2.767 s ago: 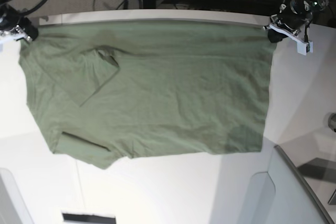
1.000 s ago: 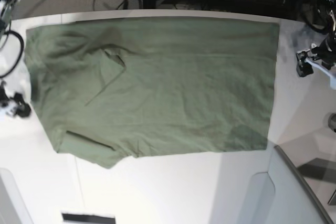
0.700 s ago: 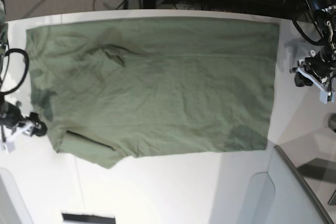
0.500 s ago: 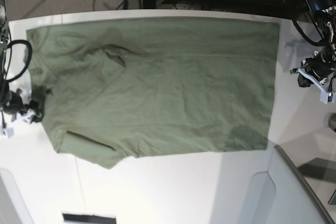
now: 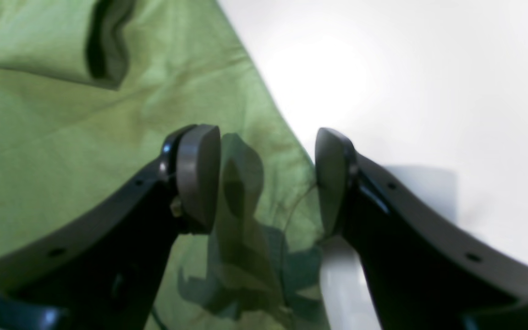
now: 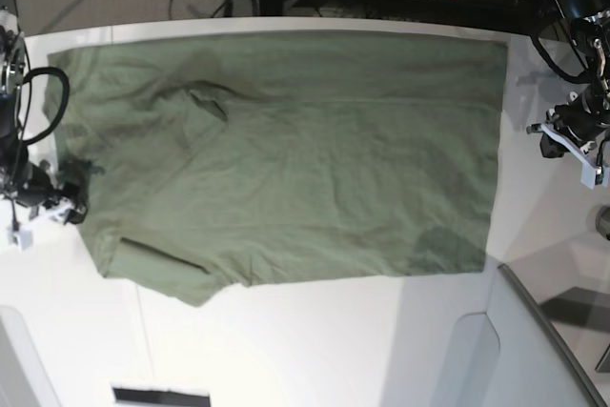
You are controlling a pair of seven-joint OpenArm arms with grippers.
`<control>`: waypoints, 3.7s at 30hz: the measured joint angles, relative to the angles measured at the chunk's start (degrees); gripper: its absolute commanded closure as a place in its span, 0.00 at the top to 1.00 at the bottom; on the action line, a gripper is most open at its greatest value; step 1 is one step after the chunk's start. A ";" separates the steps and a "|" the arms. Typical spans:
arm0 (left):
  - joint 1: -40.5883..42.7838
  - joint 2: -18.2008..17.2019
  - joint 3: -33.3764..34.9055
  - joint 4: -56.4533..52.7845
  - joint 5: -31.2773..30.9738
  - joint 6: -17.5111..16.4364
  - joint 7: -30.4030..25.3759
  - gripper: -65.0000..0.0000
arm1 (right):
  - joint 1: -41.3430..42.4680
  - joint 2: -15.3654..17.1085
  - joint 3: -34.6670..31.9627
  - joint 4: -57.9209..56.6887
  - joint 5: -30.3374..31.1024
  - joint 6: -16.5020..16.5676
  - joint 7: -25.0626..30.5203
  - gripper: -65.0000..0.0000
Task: Layout the t-shirt on the table in an organized manner, then fold the t-shirt properly
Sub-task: 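Move both grippers down beside the shirt's side edges, then grasp the shirt side edge near the hem with the right gripper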
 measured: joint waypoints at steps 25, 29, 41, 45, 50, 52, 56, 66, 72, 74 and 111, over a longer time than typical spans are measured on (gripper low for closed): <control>0.17 0.50 0.59 0.00 0.00 0.02 0.00 0.08 | -13.07 -1.75 10.93 34.75 -0.31 0.46 -28.15 0.00; 0.15 0.66 0.57 0.00 0.02 0.00 0.00 0.08 | -17.05 -3.48 14.32 43.65 0.31 0.57 -35.60 0.00; -0.33 1.44 0.57 0.00 0.00 0.00 -0.02 0.08 | -21.31 -8.92 23.58 51.01 -0.20 0.39 -50.62 0.33; -0.28 1.46 0.57 0.00 0.02 0.00 0.00 0.08 | -21.62 -9.09 23.63 54.71 -0.37 0.37 -51.78 0.50; 0.04 1.40 0.57 0.00 0.04 0.02 0.00 0.08 | -18.10 -8.72 23.23 54.75 -0.79 0.50 -50.10 0.48; 0.07 1.42 0.66 0.00 0.00 0.00 0.00 0.08 | -13.86 -8.00 21.79 48.98 -1.95 0.33 -46.38 0.48; -0.02 1.42 0.55 0.00 0.04 0.02 0.00 0.08 | -3.96 -6.97 15.61 31.01 -7.65 0.74 -37.97 0.48; 0.72 0.76 0.20 0.00 0.02 0.00 -0.17 0.08 | 1.25 -6.64 10.82 13.00 -9.09 0.09 -24.39 0.48; 1.05 0.79 0.04 0.00 0.04 0.02 -0.02 0.08 | 1.25 -5.79 11.10 13.00 -9.05 0.15 -24.44 0.48; 1.09 0.79 0.04 0.00 0.02 0.02 -0.02 0.08 | 1.31 -4.35 11.13 13.00 -9.09 0.07 -24.39 0.48; 0.79 1.11 0.13 0.00 0.02 0.02 -0.02 0.08 | 0.42 -5.18 10.93 9.05 -8.70 -2.69 -18.23 0.29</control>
